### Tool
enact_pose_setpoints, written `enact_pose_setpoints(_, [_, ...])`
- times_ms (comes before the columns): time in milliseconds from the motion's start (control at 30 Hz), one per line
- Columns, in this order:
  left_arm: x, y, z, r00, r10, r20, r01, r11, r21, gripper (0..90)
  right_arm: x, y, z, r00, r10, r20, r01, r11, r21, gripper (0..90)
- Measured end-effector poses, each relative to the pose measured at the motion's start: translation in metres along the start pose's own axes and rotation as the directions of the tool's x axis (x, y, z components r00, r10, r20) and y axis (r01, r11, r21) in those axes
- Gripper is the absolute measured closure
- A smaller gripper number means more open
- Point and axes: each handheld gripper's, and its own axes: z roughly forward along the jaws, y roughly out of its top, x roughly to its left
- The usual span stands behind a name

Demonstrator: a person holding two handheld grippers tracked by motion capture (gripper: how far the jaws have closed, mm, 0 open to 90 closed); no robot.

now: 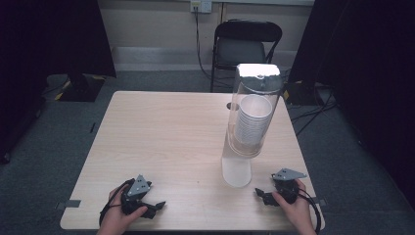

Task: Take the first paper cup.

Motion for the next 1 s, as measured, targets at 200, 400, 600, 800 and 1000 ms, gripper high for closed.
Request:
enact_pose_setpoints(200, [0.0,0.0,0.0,1.0,0.002,0.0,-0.002,1.0,0.0,11.4,0.001,0.0,0.0,0.9999,0.008,0.008,-0.008,1.0,0.0,10.7])
enact_pose_setpoints(400, [0.0,0.0,0.0,1.0,0.002,0.002,-0.002,1.0,0.002,11.4,0.006,0.002,0.001,0.9995,0.02,0.023,-0.019,0.999,-0.028,17.4])
enact_pose_setpoints(600, [0.001,0.0,0.0,1.0,0.004,0.002,-0.004,1.0,0.002,11.3,0.02,0.025,-0.006,0.9995,0.018,-0.026,-0.023,0.978,-0.208,17.6])
enact_pose_setpoints(800, [0.0,0.0,0.0,1.0,0.004,0.002,-0.004,1.0,0.002,11.4,0.033,0.056,-0.007,0.9999,0.002,-0.016,-0.008,0.934,-0.357,17.1])
enact_pose_setpoints(1000, [0.0,0.0,0.0,1.0,0.003,0.002,-0.003,1.0,0.001,11.3,0.036,0.075,-0.003,0.9994,0.01,-0.032,-0.023,0.907,-0.42,17.1])
